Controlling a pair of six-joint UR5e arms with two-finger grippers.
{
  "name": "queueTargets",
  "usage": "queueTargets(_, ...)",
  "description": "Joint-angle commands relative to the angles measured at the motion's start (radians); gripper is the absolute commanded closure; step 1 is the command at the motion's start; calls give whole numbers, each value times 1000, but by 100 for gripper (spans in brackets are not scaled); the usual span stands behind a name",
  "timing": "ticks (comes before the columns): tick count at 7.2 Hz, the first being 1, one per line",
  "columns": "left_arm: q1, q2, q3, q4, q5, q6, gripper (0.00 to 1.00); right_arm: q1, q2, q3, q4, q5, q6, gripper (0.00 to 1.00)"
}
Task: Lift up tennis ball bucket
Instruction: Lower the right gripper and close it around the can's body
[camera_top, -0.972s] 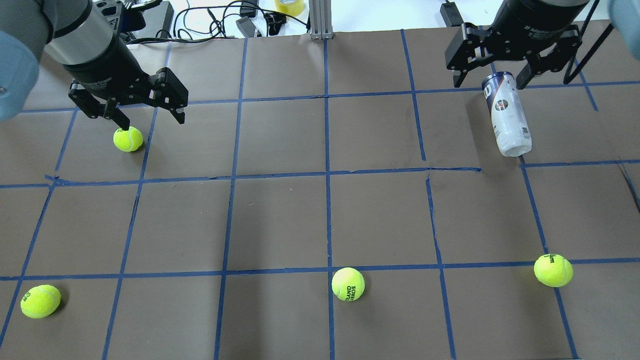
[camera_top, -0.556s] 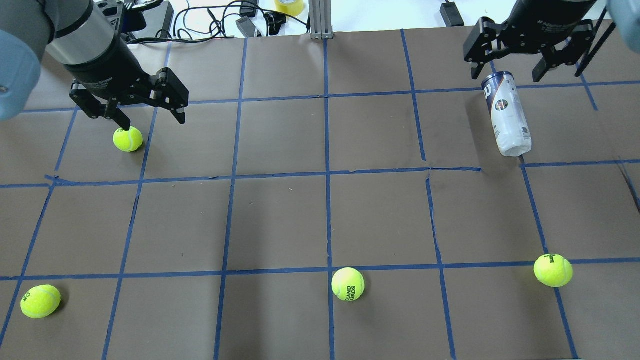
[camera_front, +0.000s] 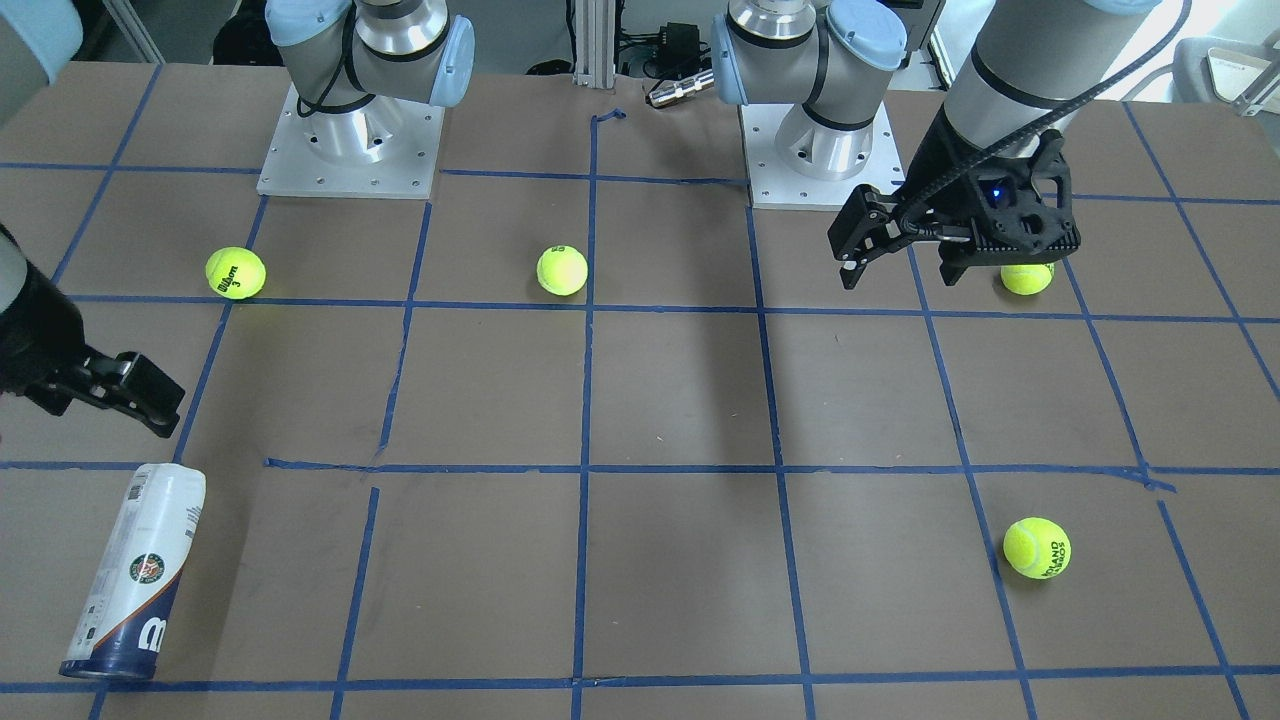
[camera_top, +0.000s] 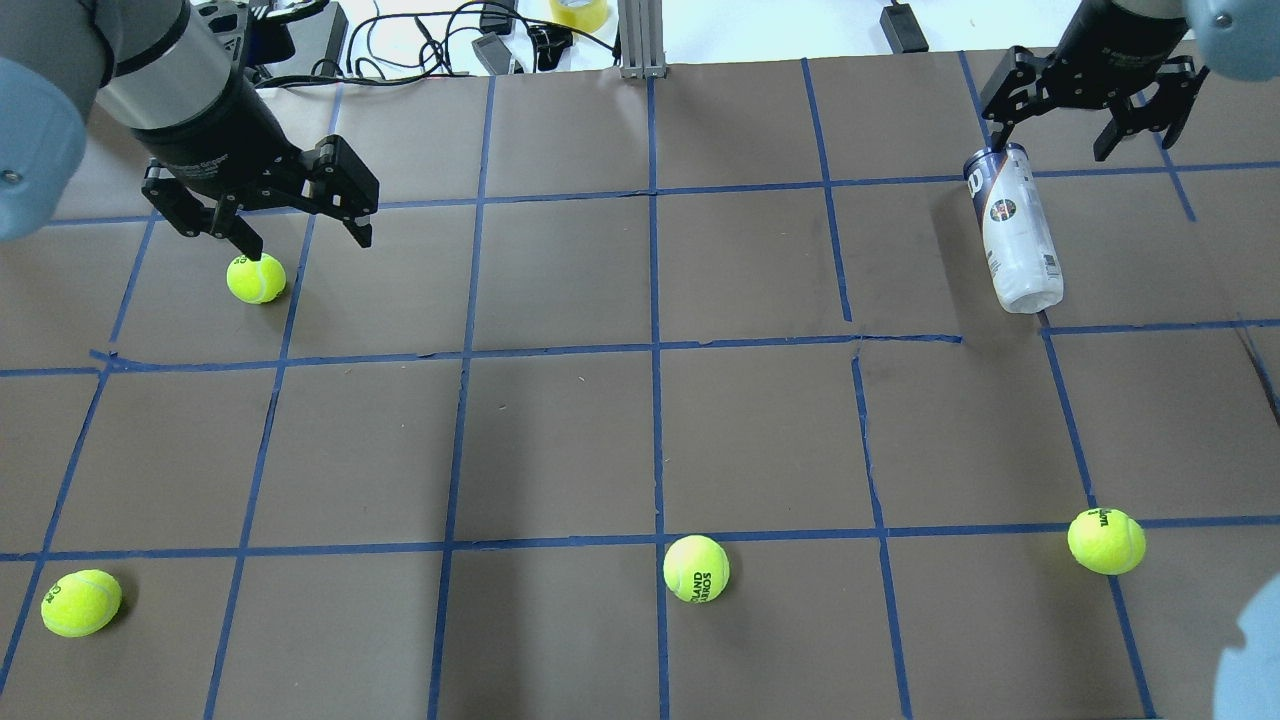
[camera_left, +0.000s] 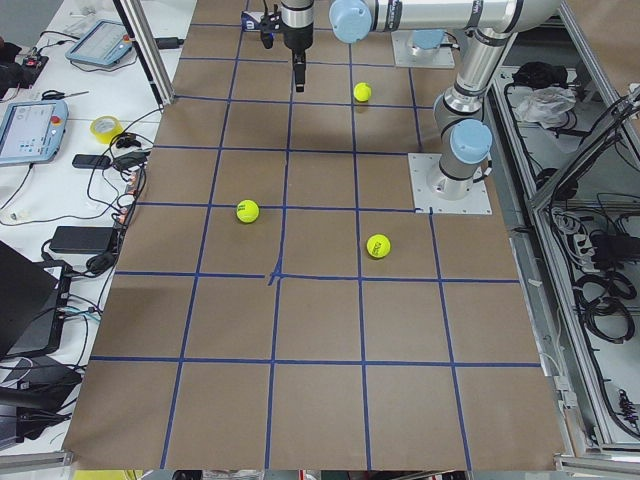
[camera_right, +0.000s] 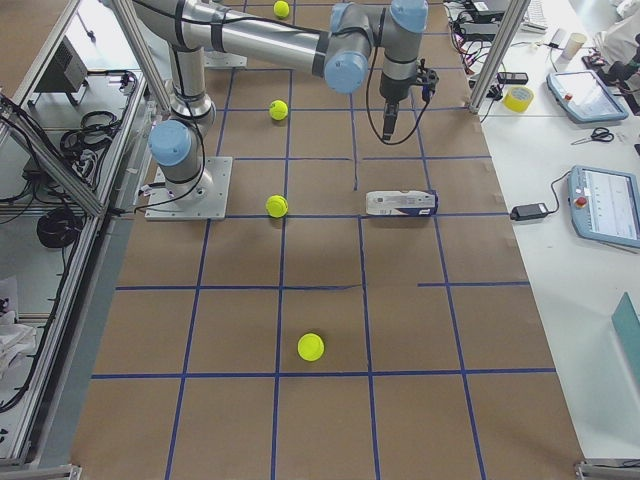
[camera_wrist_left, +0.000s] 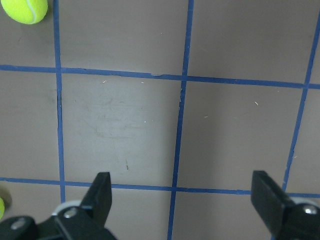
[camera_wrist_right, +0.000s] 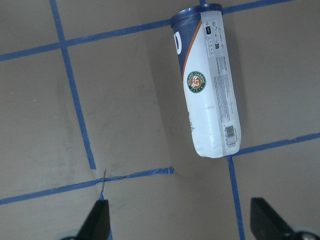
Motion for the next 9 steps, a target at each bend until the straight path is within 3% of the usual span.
queueTargets(1,-1,1,0,-1,0,-1,0,-44,163,-35,-118,-2,-95,0)
queueTargets(3,-1,-9,2,3,-1,-3,0,-74,265,-46,-201,-2,-112,0)
queueTargets(9,9,-2,0,0,-1,14,0,-74,362,-49,-258,5,-117,0)
